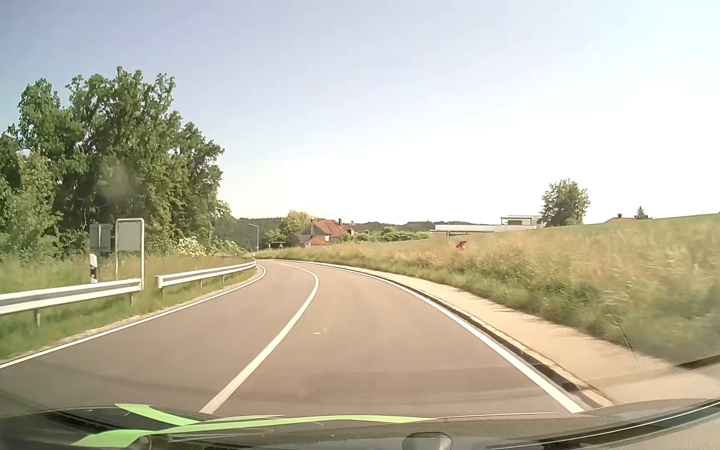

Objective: Follow the waypoints while adhering to traffic rules and regulations

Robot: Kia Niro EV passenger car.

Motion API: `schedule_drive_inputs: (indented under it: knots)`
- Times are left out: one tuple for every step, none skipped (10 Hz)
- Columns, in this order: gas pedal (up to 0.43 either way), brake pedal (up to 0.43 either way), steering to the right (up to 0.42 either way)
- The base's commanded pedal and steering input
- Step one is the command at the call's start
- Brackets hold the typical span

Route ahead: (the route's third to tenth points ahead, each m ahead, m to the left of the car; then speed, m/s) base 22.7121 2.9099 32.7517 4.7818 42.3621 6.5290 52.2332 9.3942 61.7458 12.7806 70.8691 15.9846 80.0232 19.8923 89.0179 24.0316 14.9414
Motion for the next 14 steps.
schedule_drive_inputs:
  knots:
    - [0.197, 0.0, -0.043]
    - [0.197, 0.0, -0.042]
    - [0.197, 0.0, -0.042]
    - [0.197, 0.0, -0.041]
    - [0.197, 0.0, -0.039]
    - [0.197, 0.0, -0.037]
    - [0.209, 0.0, -0.035]
    - [0.209, 0.0, -0.035]
    - [0.209, 0.0, -0.035]
    - [0.197, 0.0, -0.035]
    - [0.189, 0.0, -0.034]
    - [0.189, 0.0, -0.033]
    - [0.189, 0.0, -0.03]
    - [0.197, 0.0, -0.027]
